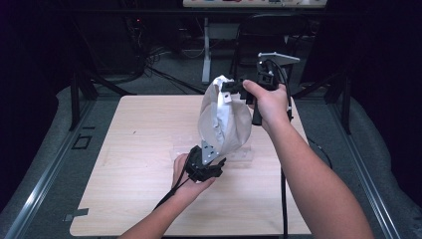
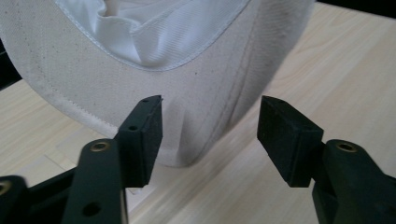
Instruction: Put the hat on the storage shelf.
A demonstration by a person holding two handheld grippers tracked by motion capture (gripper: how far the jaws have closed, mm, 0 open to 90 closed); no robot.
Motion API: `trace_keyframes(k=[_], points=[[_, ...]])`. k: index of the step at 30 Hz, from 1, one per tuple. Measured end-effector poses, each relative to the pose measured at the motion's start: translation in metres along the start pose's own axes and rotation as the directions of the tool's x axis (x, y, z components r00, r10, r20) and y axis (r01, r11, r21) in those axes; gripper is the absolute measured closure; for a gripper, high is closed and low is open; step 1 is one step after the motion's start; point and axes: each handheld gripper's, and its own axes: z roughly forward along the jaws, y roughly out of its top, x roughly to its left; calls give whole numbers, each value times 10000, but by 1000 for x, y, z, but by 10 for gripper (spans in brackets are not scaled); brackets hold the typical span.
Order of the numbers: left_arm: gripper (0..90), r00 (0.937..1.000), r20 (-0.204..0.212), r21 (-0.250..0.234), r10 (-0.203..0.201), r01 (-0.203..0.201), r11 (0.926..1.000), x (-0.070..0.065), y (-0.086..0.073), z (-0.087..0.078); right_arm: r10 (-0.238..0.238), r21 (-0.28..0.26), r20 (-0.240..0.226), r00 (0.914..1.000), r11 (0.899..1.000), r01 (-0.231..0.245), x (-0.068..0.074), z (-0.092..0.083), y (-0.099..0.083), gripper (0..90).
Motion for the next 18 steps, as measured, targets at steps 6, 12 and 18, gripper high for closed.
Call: trace_keyframes(k=[6,12,18], points=[[665,9998,-173,430,-115,122,9990,7,4,2,1,-34,-13,10000,10000,-2,0,-1,-1,819],[756,9990,-16,269,-450,450,9986,27,3,-5,38,-136,-92,9999,9999,-40,-1,-5,0,818],[791,9949,574,14,-834,834,9965,41,-1,-7,41,-79,-135,9999,10000,-43,-1,-3,0,818]])
